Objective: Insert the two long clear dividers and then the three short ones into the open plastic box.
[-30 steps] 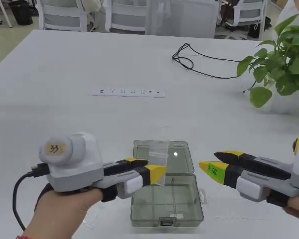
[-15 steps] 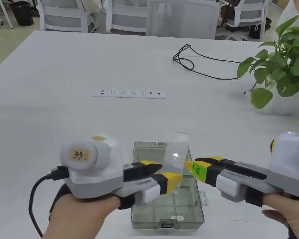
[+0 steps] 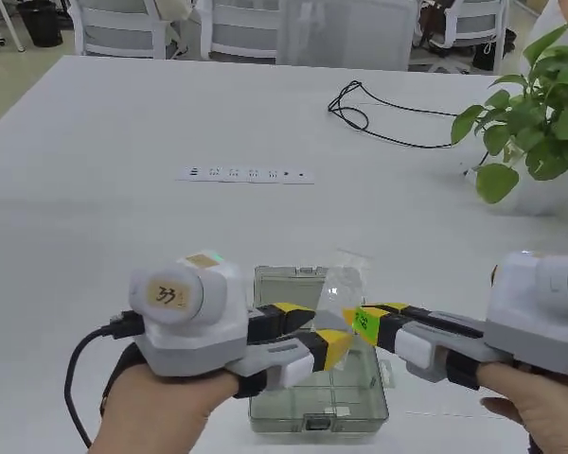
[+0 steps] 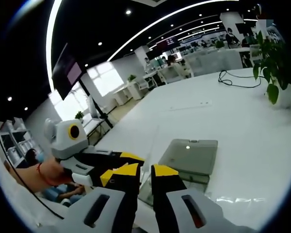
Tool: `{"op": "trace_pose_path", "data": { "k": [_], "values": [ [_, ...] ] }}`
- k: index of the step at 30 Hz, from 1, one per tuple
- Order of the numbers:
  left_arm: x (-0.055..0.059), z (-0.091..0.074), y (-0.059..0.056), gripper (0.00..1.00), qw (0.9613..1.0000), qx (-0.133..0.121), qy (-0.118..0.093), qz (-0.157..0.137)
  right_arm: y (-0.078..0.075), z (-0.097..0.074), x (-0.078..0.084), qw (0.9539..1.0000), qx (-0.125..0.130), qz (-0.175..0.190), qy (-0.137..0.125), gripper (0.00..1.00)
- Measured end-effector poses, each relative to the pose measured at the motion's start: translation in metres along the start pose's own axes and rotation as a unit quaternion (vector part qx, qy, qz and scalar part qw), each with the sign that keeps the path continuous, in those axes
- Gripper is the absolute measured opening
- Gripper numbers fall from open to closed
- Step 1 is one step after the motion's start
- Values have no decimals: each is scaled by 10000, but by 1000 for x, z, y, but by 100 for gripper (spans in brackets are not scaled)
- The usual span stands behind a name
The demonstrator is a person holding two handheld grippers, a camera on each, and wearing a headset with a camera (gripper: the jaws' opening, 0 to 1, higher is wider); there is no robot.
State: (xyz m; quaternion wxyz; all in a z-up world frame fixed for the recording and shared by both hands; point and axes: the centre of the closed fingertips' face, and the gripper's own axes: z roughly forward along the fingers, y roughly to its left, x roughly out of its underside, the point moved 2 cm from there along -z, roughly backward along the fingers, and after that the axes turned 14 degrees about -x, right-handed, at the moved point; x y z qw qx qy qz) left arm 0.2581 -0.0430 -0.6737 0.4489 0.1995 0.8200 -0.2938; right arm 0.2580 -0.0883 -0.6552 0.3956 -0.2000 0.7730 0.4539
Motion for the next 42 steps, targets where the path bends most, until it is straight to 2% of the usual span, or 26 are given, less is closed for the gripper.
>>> {"op": "trace_pose_path", "data": {
  "k": [10, 15, 25, 31, 42],
  "values": [
    [1, 1, 0, 32, 9999, 11, -6, -149, 2, 4, 0, 9998, 75, 165, -53, 7],
    [2, 0, 2, 27, 10000, 4, 13, -73, 3, 3, -2, 9997, 87, 199, -78, 6],
    [4, -4, 4, 31, 10000, 55, -29, -3, 4, 5, -5, 9997, 66, 220, -45, 6],
    [9, -8, 10, 36, 9999, 37, 3, 119, 5, 4, -7, 9997, 107, 229, -64, 6],
    [16, -20, 25, 45, 9995, 2, 51, 300, -4, -6, -14, 9993, 321, 193, -19, 7]
  ]
}}
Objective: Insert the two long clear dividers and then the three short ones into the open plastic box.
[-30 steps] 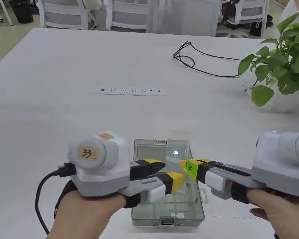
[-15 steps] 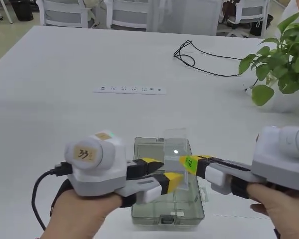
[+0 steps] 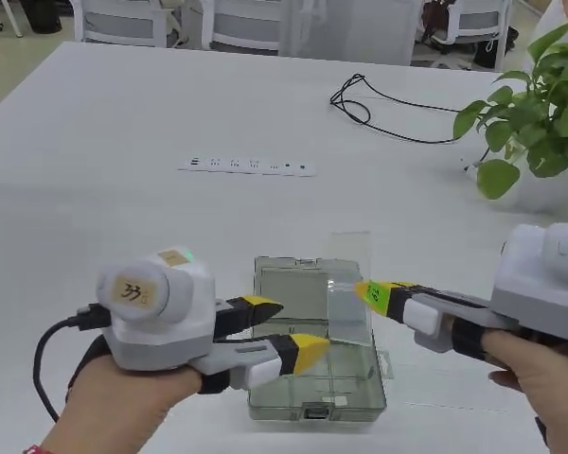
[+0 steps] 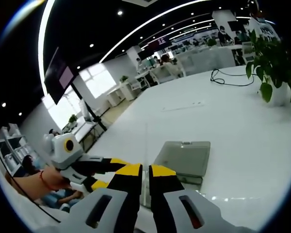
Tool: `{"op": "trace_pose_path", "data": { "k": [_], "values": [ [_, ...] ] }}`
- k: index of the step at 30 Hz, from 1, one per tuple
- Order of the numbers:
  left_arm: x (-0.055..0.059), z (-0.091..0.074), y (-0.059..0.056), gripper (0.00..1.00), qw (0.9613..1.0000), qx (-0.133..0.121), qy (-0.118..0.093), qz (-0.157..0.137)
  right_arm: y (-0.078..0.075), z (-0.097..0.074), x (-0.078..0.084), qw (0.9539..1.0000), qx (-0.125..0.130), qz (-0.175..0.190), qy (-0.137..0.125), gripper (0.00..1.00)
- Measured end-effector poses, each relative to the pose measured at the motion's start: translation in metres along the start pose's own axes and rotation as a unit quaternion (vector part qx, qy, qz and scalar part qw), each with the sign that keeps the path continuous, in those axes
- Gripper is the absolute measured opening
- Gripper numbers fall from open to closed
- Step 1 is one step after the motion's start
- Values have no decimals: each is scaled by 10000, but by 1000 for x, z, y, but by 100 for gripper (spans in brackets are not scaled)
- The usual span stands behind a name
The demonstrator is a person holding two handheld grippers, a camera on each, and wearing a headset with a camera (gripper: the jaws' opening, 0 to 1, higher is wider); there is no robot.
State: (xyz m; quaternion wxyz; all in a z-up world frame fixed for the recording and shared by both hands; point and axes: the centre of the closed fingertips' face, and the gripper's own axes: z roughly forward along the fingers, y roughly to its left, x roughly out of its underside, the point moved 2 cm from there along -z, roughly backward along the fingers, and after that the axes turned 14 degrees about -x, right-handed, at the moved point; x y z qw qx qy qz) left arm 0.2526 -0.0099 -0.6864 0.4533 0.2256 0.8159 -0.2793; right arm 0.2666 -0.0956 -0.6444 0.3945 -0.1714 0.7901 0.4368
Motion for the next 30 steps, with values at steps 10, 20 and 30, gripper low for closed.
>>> {"op": "trace_pose_path", "data": {
  "k": [10, 20, 30],
  "values": [
    [9, -9, 11, 56, 9996, 38, 95, 249, -8, -2, -4, 9998, 100, 86, 120, 7],
    [19, -16, 22, 69, 9980, 130, 181, 588, -18, 0, -3, 9975, 323, 323, 541, 7],
    [26, -16, 24, 86, 9950, 276, 250, 922, -35, 4, 11, 9858, 792, 873, 1196, 7]
  ]
}}
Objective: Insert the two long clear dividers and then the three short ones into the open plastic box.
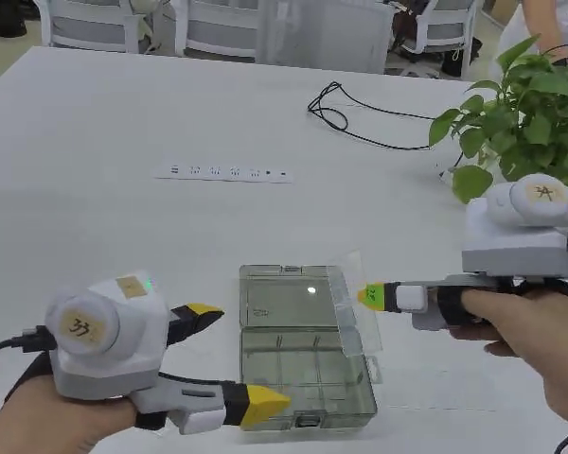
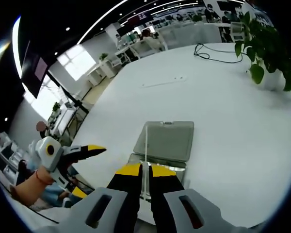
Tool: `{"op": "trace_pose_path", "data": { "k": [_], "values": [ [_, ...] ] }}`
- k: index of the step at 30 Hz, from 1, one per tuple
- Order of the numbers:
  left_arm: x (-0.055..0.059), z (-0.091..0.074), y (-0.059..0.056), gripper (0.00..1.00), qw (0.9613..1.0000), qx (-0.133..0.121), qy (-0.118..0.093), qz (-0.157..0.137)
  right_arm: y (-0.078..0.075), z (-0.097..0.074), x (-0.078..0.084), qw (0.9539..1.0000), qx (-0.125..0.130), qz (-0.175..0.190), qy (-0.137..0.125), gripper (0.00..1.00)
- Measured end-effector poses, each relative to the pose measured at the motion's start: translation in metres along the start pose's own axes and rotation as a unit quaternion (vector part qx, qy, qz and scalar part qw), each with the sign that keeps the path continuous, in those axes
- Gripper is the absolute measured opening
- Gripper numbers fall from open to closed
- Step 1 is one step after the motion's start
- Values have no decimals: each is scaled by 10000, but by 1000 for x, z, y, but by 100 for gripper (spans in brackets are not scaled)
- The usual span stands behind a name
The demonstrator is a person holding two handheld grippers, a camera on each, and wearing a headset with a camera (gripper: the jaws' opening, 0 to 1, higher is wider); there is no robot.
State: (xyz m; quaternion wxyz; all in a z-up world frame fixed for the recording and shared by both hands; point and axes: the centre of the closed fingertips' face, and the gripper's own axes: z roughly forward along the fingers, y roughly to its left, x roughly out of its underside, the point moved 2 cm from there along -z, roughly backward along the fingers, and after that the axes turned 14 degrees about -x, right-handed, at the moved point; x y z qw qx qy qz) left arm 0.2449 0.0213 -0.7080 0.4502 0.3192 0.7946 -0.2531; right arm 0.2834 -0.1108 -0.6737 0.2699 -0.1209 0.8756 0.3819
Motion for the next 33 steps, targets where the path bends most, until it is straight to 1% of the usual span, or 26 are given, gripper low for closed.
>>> {"op": "trace_pose_path", "data": {
  "k": [3, 7, 10, 11, 14, 16, 19, 20, 21, 25, 27, 29, 31, 33],
  "values": [
    [4, 0, 1, 90, 9999, 26, 27, 113, -3, 4, 3, 9996, 79, 217, 145, 7],
    [9, 0, 2, 94, 9998, 63, 69, 168, -8, 10, 11, 9981, 219, 412, 396, 7],
    [12, -1, 3, 97, 9997, 70, 95, 207, -11, 14, 16, 9967, 272, 595, 482, 7],
    [12, -1, 3, 98, 9997, 72, 88, 211, -13, 16, 18, 9960, 326, 650, 514, 6],
    [14, -1, 3, 98, 9998, 82, 88, 184, -21, 19, 25, 9941, 451, 803, 576, 6],
    [16, 0, 3, 98, 9998, 97, 96, 171, -22, 22, 30, 9929, 431, 948, 570, 6],
    [17, 0, 3, 98, 9997, 112, 96, 169, -25, 24, 37, 9920, 520, 959, 628, 6],
    [17, 0, 3, 98, 9998, 109, 85, 174, -31, 28, 39, 9916, 512, 1002, 631, 6],
    [17, 1, 3, 98, 9998, 104, 80, 166, -33, 30, 43, 9907, 509, 1075, 662, 6],
    [18, 2, 5, 100, 9999, 103, 71, 109, -40, 32, 47, 9894, 611, 1111, 715, 6],
    [20, 2, 5, 100, 9998, 120, 85, 101, -43, 33, 49, 9888, 626, 1168, 687, 6],
    [21, 2, 5, 99, 9998, 127, 100, 95, -46, 33, 50, 9882, 696, 1176, 689, 6],
    [21, 2, 5, 99, 9998, 137, 89, 76, -46, 34, 52, 9876, 676, 1250, 667, 6],
    [21, 3, 4, 99, 9998, 143, 81, 71, -45, 37, 54, 9876, 677, 1233, 695, 6]
  ]
}}
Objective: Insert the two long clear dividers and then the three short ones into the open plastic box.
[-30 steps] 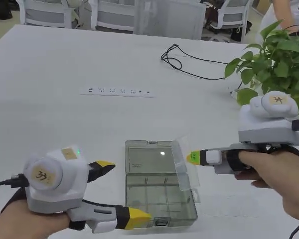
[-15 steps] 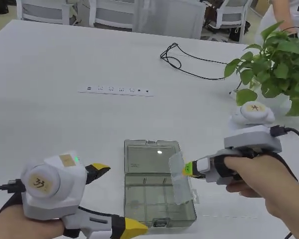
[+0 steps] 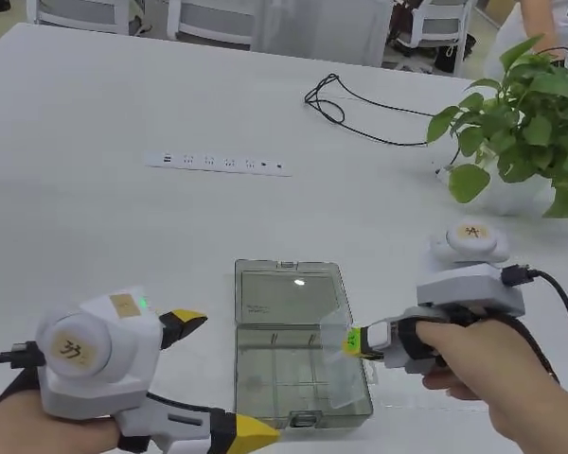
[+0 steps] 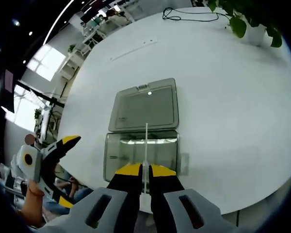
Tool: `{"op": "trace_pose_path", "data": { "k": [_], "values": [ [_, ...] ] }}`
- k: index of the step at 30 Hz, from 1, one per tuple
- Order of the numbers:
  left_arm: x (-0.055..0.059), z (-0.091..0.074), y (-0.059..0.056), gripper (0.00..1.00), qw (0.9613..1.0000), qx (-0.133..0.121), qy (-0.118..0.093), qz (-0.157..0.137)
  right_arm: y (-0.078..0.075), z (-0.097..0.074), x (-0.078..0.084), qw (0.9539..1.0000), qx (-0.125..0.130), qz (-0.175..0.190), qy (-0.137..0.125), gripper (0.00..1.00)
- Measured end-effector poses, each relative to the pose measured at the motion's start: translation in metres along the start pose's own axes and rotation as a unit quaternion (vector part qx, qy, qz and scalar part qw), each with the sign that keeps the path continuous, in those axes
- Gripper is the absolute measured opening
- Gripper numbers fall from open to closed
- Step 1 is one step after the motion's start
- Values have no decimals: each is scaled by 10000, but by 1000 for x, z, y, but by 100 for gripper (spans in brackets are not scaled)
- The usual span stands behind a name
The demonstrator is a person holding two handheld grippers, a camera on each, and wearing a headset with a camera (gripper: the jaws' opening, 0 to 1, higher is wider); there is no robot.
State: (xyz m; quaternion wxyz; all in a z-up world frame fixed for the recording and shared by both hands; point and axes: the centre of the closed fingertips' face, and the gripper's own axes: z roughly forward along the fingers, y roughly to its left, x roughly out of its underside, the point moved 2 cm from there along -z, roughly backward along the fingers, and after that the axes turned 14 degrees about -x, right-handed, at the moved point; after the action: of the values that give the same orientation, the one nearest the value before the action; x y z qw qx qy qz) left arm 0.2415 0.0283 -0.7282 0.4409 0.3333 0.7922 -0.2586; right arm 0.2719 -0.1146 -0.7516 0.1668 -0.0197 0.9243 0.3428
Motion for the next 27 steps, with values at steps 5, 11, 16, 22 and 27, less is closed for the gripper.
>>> {"op": "trace_pose_path", "data": {
  "k": [5, 11, 16, 22, 27],
  "values": [
    [0, 1, 0, 99, 10000, 11, -17, -30, -2, 5, 4, 10000, 62, -26, 70, 6],
    [1, 1, 0, 99, 10000, 16, -16, -73, -6, 7, 4, 9999, 135, -41, 80, 6],
    [3, 0, 0, 99, 9999, 16, -8, -114, -7, 11, 7, 9998, 146, -22, 93, 6],
    [3, -1, 0, 99, 9999, 20, -19, -146, -11, 14, 8, 9998, 183, 5, 84, 6],
    [3, 0, 0, 99, 9998, 20, -24, -171, -14, 16, 9, 9997, 215, 7, 83, 6]
  ]
}}
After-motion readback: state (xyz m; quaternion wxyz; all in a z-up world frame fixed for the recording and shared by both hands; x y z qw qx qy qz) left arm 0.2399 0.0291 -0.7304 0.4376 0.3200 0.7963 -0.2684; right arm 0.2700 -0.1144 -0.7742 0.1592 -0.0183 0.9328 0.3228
